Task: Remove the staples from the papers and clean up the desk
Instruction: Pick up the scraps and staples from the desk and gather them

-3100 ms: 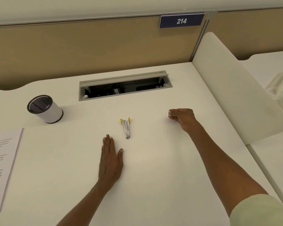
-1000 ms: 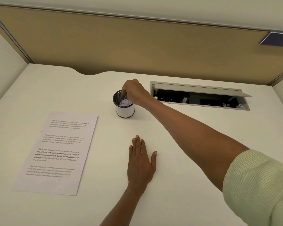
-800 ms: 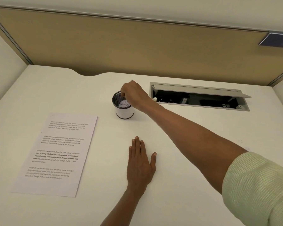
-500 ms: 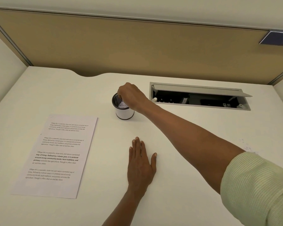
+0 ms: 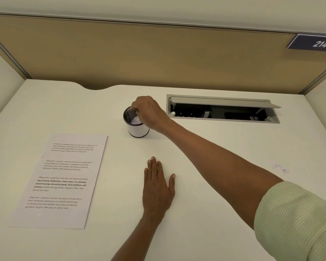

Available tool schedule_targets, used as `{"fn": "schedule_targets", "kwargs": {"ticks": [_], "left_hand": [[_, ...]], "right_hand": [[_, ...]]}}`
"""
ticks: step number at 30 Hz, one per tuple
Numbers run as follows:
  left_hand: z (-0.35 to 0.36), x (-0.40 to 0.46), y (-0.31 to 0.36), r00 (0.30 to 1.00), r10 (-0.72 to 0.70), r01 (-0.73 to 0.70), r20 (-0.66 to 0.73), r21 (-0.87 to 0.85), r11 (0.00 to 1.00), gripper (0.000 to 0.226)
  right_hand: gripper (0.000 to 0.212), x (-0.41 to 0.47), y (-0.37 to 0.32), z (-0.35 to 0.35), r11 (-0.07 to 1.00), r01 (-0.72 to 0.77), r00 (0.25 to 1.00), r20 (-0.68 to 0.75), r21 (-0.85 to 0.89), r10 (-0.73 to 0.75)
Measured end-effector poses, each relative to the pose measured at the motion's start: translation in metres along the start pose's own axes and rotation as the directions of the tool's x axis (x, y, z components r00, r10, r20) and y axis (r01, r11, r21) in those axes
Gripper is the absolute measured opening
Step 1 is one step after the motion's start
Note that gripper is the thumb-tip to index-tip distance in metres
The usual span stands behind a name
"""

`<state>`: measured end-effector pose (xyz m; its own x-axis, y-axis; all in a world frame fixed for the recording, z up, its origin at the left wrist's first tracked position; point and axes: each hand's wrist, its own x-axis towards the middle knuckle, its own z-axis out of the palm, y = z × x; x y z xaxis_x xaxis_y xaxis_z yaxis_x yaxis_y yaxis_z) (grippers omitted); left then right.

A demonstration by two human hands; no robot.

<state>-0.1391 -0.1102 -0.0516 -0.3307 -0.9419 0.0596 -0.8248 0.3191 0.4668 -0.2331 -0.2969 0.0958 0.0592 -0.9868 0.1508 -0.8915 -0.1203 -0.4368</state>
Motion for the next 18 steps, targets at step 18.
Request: {"fn": "schedule_targets", "kwargs": {"ticks": [18], "left_hand": [[-0.044,0.001,0.09,0.976,-0.205,0.206,0.071,-0.606,0.768,0.045]], "right_hand": [[0.022,-0.209,0.124,-0.078,0.843,-0.35,0.758,-0.405,0.408,0.511]]}}
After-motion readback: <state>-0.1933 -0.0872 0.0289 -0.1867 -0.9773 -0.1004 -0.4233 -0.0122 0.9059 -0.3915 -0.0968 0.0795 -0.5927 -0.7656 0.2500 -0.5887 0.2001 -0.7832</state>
